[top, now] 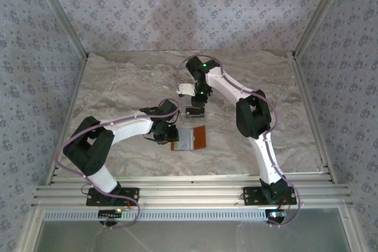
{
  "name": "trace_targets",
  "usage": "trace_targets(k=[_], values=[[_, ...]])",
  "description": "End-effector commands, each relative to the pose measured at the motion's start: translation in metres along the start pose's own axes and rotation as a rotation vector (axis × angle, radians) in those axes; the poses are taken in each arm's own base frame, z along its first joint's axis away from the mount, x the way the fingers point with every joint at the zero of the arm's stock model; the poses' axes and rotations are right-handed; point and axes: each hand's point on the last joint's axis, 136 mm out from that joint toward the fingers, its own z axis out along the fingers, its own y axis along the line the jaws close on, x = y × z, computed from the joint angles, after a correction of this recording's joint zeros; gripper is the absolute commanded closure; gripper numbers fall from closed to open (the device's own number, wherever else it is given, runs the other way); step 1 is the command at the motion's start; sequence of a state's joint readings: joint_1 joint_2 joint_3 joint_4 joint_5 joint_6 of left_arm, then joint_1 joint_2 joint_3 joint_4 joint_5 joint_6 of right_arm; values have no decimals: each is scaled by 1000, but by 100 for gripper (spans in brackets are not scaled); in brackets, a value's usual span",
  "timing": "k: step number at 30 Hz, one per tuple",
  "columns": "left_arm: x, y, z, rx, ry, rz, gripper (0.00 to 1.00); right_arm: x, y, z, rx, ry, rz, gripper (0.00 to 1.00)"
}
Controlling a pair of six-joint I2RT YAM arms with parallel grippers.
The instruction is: Take the credit cards out of the card holder
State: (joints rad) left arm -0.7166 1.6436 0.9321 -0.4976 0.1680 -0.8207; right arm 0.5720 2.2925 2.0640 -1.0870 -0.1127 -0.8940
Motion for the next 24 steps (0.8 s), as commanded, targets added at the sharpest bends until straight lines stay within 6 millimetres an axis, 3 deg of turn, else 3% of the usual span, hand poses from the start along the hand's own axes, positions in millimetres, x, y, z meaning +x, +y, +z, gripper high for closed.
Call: trace_targets(k=[1, 5, 13, 18, 24], values=[[2, -3, -4, -4, 8, 11, 76, -2, 14, 6, -37, 6, 8, 72], [2, -3, -4, -2, 6, 11, 75, -7, 5, -5, 7, -21, 33, 72], [-4, -10, -11, 13, -16, 27, 75, -23, -20, -58, 139, -191, 205, 69], [-10, -18, -20, 36, -40, 37, 75, -25, -11, -81, 119, -284, 428, 69], [-18, -27, -32, 71, -76, 44, 76, -20, 11, -92, 60, -398, 790, 72]])
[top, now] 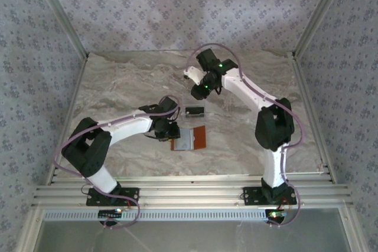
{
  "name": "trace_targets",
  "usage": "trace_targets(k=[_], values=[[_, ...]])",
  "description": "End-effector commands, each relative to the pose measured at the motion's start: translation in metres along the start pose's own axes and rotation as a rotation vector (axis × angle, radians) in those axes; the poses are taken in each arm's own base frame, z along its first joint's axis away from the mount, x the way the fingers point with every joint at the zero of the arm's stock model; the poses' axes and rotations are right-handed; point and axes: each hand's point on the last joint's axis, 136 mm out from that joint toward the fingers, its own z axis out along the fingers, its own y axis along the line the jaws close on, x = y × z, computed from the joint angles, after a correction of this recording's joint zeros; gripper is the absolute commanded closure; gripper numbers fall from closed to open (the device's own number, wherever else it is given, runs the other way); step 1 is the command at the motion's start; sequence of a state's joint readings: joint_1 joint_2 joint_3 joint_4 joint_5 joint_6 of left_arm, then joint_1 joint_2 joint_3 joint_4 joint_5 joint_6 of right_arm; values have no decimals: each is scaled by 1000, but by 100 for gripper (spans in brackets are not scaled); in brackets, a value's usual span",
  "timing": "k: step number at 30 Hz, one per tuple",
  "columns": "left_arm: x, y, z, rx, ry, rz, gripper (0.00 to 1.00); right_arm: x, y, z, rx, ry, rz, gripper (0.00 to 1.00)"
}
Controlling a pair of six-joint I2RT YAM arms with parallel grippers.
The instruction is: Take the credit cards out of the card holder
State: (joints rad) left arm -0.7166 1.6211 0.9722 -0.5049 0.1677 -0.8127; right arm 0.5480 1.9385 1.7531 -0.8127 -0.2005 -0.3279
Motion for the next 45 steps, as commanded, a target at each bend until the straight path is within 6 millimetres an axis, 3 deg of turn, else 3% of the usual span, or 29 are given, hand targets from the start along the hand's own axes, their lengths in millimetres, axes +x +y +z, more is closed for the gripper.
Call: trace_targets(k=[1, 7, 11, 16, 29, 45], values=[[-9, -13, -18, 36, -42, 25, 76, 0, 14, -10, -48, -79, 320, 73], [-18, -14, -19, 83, -53, -6, 77, 37, 33, -11, -79, -54, 684, 78], [-21, -8, -15, 106, -38, -38, 81, 59, 49, -9, -102, 19, 816, 80], [-22, 7, -4, 106, -5, -77, 85, 60, 81, -5, -185, 15, 835, 80], [-3, 27, 23, 101, 75, -113, 92, 54, 138, 44, -324, 127, 905, 80], [4, 40, 31, 127, 112, -128, 95, 61, 164, 88, -359, 202, 933, 75]])
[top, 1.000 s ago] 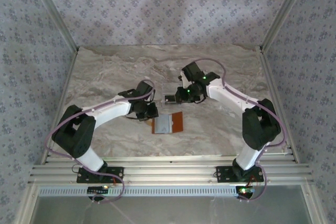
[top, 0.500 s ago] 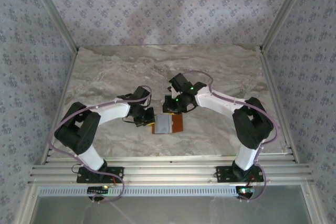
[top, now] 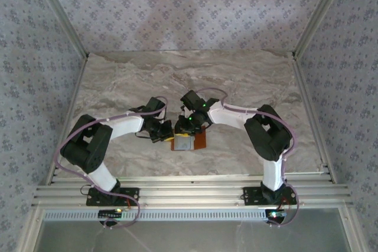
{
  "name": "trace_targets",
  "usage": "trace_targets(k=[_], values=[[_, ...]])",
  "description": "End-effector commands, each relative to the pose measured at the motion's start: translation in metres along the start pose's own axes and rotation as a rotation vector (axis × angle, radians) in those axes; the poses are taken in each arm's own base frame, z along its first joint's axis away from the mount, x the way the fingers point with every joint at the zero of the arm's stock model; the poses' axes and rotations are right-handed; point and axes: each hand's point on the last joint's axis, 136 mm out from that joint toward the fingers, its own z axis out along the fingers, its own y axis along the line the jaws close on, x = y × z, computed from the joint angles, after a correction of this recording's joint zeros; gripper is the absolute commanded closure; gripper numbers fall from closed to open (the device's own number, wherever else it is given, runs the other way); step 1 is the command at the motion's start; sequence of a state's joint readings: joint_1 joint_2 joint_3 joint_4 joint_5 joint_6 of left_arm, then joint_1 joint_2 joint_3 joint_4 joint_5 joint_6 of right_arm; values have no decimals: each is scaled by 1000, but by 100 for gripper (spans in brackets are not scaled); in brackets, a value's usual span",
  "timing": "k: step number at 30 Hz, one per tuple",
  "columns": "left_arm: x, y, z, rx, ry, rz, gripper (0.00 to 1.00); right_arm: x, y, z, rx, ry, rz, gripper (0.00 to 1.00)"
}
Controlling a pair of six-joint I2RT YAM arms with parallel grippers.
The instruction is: Take the credit cards out of the card holder
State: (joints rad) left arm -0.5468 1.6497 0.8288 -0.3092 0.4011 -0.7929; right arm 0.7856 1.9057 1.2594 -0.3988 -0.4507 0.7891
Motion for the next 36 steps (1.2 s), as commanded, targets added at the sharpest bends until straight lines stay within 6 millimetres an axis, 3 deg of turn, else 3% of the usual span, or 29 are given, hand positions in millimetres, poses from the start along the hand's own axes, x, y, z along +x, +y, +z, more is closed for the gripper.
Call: trace_targets(k=[1, 8, 19, 36], values=[[8, 18, 9, -41, 31, -7, 95, 2, 8, 9, -26, 21, 17, 75], [8, 20, 9, -34, 38, -8, 95, 4, 3, 19, -15, 31, 32, 74], [9, 25, 10, -47, 43, -12, 96, 13, -20, 15, 85, 31, 52, 71], [7, 26, 9, -55, 47, -11, 95, 15, -36, -4, 247, -12, 13, 57]])
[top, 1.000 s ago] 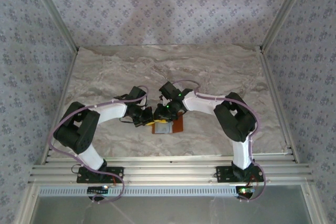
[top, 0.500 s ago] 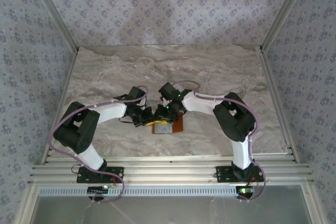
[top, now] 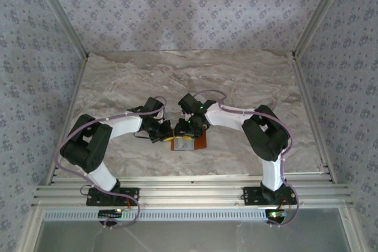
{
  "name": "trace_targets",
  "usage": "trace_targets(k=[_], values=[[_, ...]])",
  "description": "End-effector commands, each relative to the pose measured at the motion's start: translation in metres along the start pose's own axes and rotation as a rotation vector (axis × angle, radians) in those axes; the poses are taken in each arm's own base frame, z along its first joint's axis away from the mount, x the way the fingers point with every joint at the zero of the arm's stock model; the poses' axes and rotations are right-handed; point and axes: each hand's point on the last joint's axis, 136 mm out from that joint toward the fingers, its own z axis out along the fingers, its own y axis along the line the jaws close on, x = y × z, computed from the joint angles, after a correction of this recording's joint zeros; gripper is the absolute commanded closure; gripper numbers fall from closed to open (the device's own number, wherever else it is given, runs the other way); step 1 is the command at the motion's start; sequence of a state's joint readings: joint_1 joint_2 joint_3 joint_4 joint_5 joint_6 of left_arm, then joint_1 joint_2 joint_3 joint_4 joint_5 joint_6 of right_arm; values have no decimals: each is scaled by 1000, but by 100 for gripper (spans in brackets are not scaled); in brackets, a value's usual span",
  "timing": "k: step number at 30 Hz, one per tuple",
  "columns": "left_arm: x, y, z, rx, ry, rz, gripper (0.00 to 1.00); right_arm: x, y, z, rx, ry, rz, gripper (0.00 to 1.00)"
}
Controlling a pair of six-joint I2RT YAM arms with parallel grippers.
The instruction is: Take the credit cards out of the card holder
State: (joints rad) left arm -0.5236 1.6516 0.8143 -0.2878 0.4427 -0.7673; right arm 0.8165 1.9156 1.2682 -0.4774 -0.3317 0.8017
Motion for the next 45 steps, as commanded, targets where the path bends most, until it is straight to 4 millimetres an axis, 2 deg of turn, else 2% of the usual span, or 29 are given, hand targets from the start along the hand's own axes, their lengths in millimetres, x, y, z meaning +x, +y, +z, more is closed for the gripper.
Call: trace_targets(k=[1, 21, 30, 38, 45], values=[[8, 25, 8, -89, 33, -19, 96, 6, -17, -8, 122, -6, -14, 57], [7, 23, 5, -91, 29, -22, 95, 9, -47, -35, 379, -27, -68, 48], [4, 20, -1, -96, 10, -20, 95, 12, -64, -41, 460, -20, -68, 49], [-4, 5, -19, -94, -28, 11, 95, 13, -84, -45, 541, -31, -73, 51], [-8, -17, -29, -76, -46, 48, 94, 16, -89, -42, 531, -27, -66, 54]])
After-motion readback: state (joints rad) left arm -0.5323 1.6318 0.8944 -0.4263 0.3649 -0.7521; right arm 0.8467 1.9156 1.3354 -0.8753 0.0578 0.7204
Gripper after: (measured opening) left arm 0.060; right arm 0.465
